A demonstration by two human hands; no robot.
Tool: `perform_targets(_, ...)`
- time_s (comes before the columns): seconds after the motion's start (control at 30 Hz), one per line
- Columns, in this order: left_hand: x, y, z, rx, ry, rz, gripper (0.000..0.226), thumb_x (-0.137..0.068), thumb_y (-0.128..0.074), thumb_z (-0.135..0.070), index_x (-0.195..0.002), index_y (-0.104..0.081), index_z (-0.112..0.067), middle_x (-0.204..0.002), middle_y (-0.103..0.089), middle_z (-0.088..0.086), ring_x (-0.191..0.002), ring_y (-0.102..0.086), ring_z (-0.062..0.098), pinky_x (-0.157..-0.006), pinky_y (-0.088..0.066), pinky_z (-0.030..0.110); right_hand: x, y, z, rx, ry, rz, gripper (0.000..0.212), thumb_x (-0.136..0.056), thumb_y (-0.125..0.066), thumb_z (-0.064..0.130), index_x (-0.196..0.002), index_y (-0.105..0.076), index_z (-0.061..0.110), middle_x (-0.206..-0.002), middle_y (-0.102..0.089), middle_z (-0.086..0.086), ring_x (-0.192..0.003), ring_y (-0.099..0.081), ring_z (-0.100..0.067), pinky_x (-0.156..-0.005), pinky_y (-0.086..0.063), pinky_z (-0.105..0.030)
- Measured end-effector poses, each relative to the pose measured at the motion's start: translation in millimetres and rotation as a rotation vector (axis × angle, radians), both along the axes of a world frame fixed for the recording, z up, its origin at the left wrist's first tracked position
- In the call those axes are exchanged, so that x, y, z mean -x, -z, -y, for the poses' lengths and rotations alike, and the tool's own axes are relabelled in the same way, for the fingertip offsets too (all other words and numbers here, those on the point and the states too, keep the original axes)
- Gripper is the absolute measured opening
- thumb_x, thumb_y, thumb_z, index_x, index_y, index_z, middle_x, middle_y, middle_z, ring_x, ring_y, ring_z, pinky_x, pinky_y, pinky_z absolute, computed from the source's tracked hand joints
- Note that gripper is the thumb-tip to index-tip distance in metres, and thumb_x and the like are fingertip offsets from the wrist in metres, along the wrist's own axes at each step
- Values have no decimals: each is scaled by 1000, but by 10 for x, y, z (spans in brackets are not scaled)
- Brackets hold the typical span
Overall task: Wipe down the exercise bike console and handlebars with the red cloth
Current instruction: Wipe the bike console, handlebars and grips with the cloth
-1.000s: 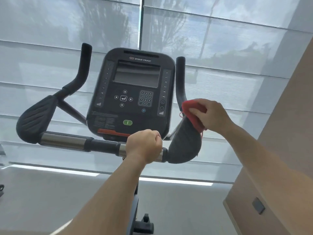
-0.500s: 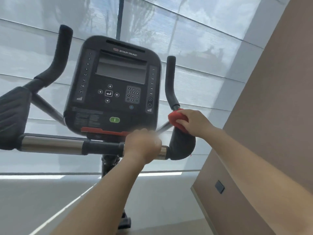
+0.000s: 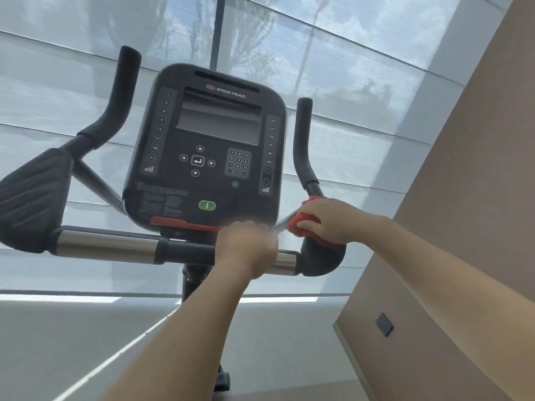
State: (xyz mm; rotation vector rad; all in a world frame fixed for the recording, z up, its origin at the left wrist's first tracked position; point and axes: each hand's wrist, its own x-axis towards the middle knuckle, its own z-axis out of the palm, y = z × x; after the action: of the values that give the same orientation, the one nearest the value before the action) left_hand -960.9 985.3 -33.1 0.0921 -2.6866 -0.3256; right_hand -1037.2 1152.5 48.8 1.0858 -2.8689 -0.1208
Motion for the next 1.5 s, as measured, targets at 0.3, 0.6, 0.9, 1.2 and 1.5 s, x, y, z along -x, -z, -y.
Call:
perform_targets(0.3, 10, -1, -12, -9, -29, -3, 33, -96, -27, -32, -81, -54, -20, -86, -60, 0, -75, -45, 21, -63, -33, 31, -222, 236, -114, 250, -93, 5, 21, -94, -48, 31, -102, -64, 19, -94, -61, 11, -83, -45, 1, -76, -35, -14)
perform_targets(0.6, 35, 8, -10, -2, -46, 11, 30, -92, -28, -28, -76, -53, -22, -84, -60, -2, -77, -49, 22, -61, -31, 31, -61, 268, -415, 598, -107, -98, 23, -89, -58, 16, -109, -65, 23, -114, -62, 9, -104, -50, -2, -90, -28, -2)
perform_targets(0.9, 0, -42, -49, 8, -86, 85, 35, -91, -28, -29, -92, -64, -26, -92, -65, -5, -80, -53, 18, -57, -31, 28, -301, 497, -549, 765, -49, -38, 23, -90, -58, 22, -112, -66, 26, -109, -65, 8, -96, -54, -4, -81, -33, -3)
perform_targets(1.2, -28, -90, -80, 53, -111, 155, 36, -92, -28, -26, -99, -64, -28, -105, -67, -3, -90, -55, 24, -68, -37, 30, -104, 353, -659, 1288, 300, 85, 20, -90, -57, 30, -108, -67, 28, -92, -69, 3, -81, -65, -24, -72, -56, -40)
perform_targets(1.5, 2, -87, -85, 43, -117, 147, 34, -90, -31, -27, -98, -64, -30, -99, -67, -2, -81, -50, 25, -67, -36, 31, -552, 871, -667, 1201, 278, 61, 34, -91, -57, 22, -124, -59, 20, -111, -66, 1, -87, -64, -16, -79, -54, -27)
